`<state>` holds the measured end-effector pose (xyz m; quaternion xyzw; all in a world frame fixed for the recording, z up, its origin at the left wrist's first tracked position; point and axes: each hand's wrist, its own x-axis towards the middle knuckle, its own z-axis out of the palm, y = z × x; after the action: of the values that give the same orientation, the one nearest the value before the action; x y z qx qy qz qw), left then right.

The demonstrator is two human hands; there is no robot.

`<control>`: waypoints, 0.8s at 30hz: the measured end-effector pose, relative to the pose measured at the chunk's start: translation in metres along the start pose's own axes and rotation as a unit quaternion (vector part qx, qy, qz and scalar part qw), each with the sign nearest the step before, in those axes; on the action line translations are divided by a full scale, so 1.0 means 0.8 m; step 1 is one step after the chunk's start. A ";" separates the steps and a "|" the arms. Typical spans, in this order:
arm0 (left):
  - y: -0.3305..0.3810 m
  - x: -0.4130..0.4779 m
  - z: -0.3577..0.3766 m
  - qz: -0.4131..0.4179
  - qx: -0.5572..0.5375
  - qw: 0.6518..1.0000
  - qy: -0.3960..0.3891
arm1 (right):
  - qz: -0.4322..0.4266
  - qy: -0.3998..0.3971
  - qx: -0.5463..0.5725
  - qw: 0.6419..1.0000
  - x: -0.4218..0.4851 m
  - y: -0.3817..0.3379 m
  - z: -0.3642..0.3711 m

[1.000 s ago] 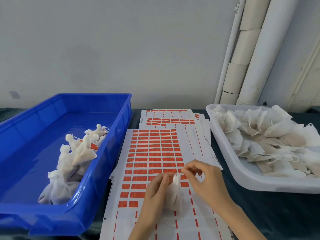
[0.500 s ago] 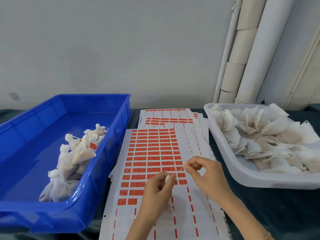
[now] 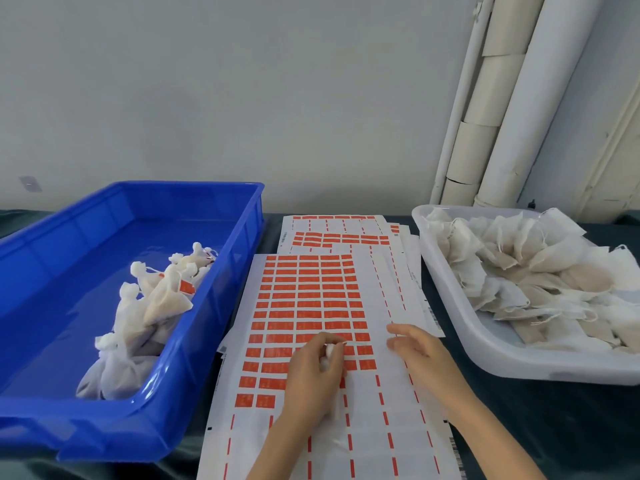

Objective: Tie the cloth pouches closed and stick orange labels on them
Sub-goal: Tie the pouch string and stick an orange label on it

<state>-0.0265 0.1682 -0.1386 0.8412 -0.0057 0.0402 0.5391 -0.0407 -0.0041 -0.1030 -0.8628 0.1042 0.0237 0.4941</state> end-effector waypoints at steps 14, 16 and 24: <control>-0.003 -0.001 0.000 0.016 -0.035 0.999 -0.003 | 0.093 0.056 0.163 0.981 0.011 0.006 -0.029; -0.004 -0.001 0.000 0.019 -0.033 0.999 -0.012 | 0.109 -0.019 0.176 0.978 0.013 0.007 -0.029; -0.005 -0.006 0.002 0.097 0.085 0.990 -0.060 | 0.116 -0.199 0.252 0.940 0.020 0.020 -0.027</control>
<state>-0.0313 0.1683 -0.1435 0.8806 -0.1157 0.0421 0.4576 -0.0298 -0.0329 -0.1078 -0.6700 0.1055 0.2250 0.6995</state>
